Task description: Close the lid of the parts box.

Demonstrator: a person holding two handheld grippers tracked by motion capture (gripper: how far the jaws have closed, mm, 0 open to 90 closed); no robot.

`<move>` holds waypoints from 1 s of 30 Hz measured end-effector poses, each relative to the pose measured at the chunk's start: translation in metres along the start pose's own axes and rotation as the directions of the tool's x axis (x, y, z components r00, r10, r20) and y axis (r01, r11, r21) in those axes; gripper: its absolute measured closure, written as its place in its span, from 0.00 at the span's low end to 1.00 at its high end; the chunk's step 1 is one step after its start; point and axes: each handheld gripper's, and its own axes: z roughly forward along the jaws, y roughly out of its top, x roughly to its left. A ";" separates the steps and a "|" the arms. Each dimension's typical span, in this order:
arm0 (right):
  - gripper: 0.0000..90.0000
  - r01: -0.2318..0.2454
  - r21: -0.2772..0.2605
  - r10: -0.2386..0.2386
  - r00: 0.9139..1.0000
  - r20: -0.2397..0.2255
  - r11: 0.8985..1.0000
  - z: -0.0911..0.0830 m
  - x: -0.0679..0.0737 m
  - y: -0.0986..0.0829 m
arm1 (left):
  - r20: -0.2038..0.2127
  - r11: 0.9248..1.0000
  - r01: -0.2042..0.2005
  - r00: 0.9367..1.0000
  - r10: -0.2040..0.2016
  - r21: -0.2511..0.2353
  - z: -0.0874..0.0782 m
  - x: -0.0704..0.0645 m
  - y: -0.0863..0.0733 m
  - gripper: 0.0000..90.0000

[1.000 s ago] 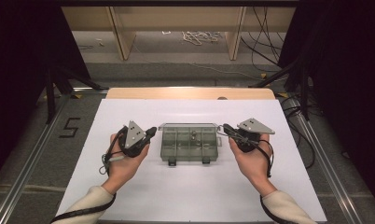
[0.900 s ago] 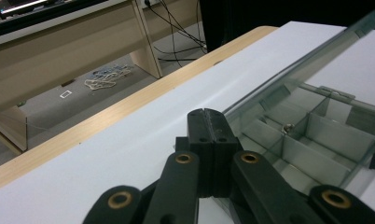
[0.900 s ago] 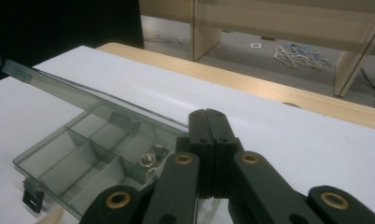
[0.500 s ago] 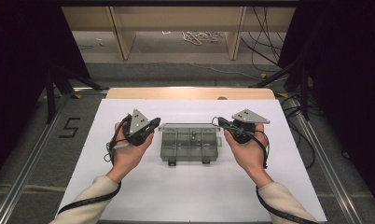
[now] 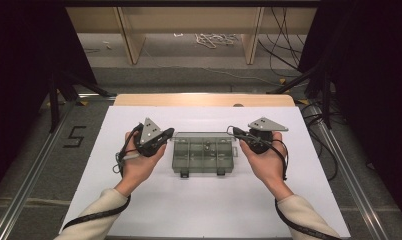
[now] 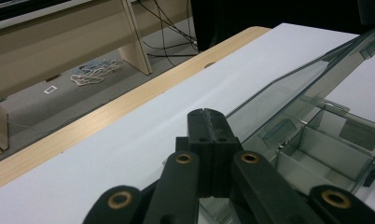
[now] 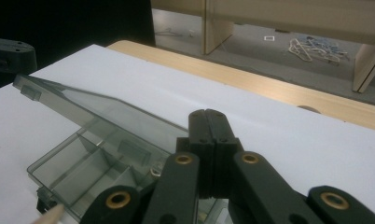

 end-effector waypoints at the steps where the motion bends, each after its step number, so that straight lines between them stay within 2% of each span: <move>1: 1.00 -0.001 -0.004 0.001 1.000 -0.004 1.000 0.001 0.000 -0.001 | 0.000 1.000 0.012 1.000 -0.012 0.002 0.000 -0.001 -0.001 1.00; 9: 1.00 0.019 0.016 -0.019 1.000 -0.003 1.000 0.002 0.001 -0.004 | 0.008 1.000 0.003 1.000 -0.003 0.013 -0.002 -0.004 -0.003 1.00; 10: 1.00 0.007 0.032 -0.006 1.000 -0.019 0.999 0.002 0.002 -0.005 | 0.012 1.000 0.000 1.000 0.000 0.013 -0.002 -0.004 -0.003 1.00; 13: 1.00 0.013 0.040 -0.013 1.000 -0.012 0.999 0.002 0.001 -0.005 | 0.020 1.000 0.007 1.000 -0.007 0.016 -0.002 -0.005 -0.004 1.00; 17: 1.00 0.020 0.053 -0.019 1.000 -0.018 0.998 0.002 0.001 -0.007 | 0.020 1.000 -0.002 1.000 0.002 0.025 -0.003 -0.006 -0.006 1.00; 18: 1.00 0.006 0.062 -0.005 1.000 -0.024 0.998 0.002 0.001 -0.007 | 0.018 1.000 -0.003 1.000 0.002 0.027 -0.004 -0.006 -0.006 1.00; 19: 1.00 0.016 0.054 -0.015 1.000 -0.016 0.998 0.002 0.001 -0.008 | 0.019 1.000 -0.022 1.000 0.022 0.017 -0.003 -0.004 -0.006 1.00; 21: 1.00 0.018 0.055 -0.017 1.000 -0.018 0.998 0.002 0.000 -0.009 | 0.021 0.999 -0.003 1.000 0.002 0.032 -0.005 -0.006 -0.008 1.00; 22: 1.00 0.004 0.073 -0.003 1.000 -0.019 0.997 0.001 0.001 -0.009 | 0.022 0.999 -0.022 1.000 0.022 0.023 -0.004 -0.004 -0.008 1.00; 23: 1.00 0.013 0.065 -0.012 1.000 -0.014 0.998 0.001 0.000 -0.010 | 0.026 0.999 0.002 1.000 -0.003 0.034 -0.005 -0.005 -0.010 1.00; 26: 1.00 0.019 0.070 -0.018 1.000 -0.021 0.997 0.001 0.000 -0.011 | 0.025 0.999 -0.001 1.000 0.000 0.037 -0.007 -0.005 -0.010 1.00; 27: 1.00 0.016 0.074 -0.014 1.000 -0.020 0.997 0.000 0.000 -0.011 | 0.025 0.999 -0.025 0.999 0.025 0.027 -0.006 -0.004 -0.010 1.00; 28: 1.00 0.017 0.074 -0.016 1.000 -0.017 0.997 0.000 0.000 -0.011 | 0.025 0.999 -0.025 0.999 0.024 0.026 -0.006 -0.004 -0.010 1.00; 29: 1.00 0.019 0.075 -0.018 1.000 -0.021 0.997 0.000 -0.001 -0.012 | 0.027 0.999 -0.005 1.000 0.004 0.040 -0.007 -0.006 -0.012 1.00; 30: 1.00 0.011 0.078 -0.010 1.000 -0.024 0.997 0.000 0.000 -0.012 | 0.031 0.999 -0.010 0.999 0.008 0.044 -0.008 -0.006 -0.012 1.00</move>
